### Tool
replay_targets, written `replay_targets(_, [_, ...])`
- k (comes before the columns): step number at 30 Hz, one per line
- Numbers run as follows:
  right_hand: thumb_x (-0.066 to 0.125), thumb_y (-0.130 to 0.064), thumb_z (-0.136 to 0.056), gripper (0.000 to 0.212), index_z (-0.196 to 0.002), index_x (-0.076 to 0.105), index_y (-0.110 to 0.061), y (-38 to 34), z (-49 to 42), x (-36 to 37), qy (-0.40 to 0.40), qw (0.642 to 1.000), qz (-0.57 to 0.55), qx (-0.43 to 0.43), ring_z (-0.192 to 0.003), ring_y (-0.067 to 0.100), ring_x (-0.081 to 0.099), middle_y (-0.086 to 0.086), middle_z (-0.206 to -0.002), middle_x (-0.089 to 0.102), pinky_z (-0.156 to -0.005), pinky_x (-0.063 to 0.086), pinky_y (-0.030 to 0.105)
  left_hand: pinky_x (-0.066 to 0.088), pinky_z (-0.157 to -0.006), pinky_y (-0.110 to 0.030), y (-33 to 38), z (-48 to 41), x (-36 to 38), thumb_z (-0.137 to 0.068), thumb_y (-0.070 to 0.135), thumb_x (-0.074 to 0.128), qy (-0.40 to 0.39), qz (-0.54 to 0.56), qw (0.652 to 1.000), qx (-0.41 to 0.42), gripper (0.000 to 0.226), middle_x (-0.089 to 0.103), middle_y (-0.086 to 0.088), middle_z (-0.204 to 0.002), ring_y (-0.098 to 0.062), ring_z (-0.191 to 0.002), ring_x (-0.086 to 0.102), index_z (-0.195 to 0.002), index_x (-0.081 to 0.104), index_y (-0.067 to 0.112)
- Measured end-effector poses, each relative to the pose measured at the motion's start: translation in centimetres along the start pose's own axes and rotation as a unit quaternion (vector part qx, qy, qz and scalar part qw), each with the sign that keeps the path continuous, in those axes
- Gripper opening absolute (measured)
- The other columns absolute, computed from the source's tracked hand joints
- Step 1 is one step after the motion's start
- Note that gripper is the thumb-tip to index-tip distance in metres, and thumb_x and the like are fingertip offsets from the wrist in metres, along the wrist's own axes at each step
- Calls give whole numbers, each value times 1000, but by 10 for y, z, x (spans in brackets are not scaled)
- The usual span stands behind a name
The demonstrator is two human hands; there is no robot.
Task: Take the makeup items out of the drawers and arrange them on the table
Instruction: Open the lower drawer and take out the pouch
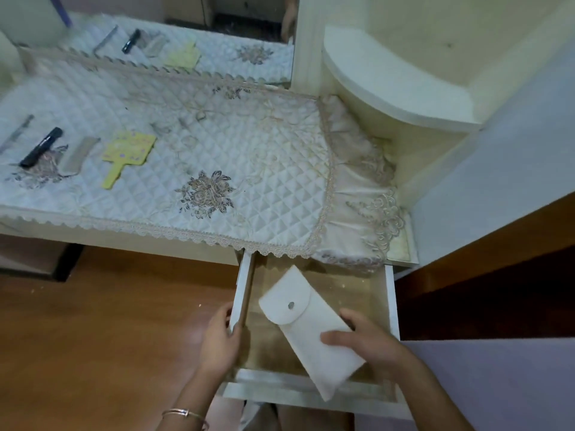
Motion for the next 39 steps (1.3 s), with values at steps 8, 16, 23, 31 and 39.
replay_targets(8, [66, -16, -82, 16, -94, 55, -16, -112, -54, -19, 130, 979, -58, -146, -81, 13, 61, 1, -96, 63, -65, 51, 25, 50, -87, -26, -1, -7, -4, -88, 10, 55, -25, 17, 999, -12, 35, 62, 1, -120, -14, -104, 58, -123, 51, 17])
replay_targets(16, [62, -20, -85, 50, -128, 41, -8, -196, -140, -12, 195, 957, -3, -216, -105, 18, 53, 3, -115, 54, -88, 43, 29, 47, -50, -4, 3, -17, 1, -91, 16, 51, -14, 51, 996, -73, 29, 54, 19, -95, 1, -73, 57, -118, 48, 28])
replay_targets(23, [58, -17, -87, 70, -144, 19, -7, -173, -168, -6, 199, 932, 234, -192, -137, 28, 22, 16, -148, 24, -112, 21, 34, 45, -66, -9, -2, -29, 5, -90, 14, 53, 6, 52, 995, -82, 29, 62, 9, -111, 4, -90, 57, -113, 51, 33])
replay_targets(31, [58, -29, -86, 65, -141, 26, -14, -187, -183, -7, 225, 886, 367, -171, -129, 34, 27, 13, -144, 33, -105, 30, 43, 38, -73, -10, 9, -34, 3, -91, 15, 52, 6, 38, 997, -65, 29, 54, 16, -106, -4, -98, 52, -117, 51, 27])
replay_targets(39, [61, -19, -85, 34, -118, 59, -11, -76, -83, -7, 238, 864, 341, -284, -120, 22, 45, 7, -124, 56, -105, 35, 33, 41, -62, -8, 9, -31, 1, -92, 17, 50, -11, 17, 999, -32, 35, 54, 12, -110, -3, -92, 54, -126, 48, 20])
Point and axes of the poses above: each hand's wrist, its own z-axis away from the middle knuckle, its own x-axis out of the palm, y = z × x, the point moved 4 cm from there along -z, towards the middle knuckle
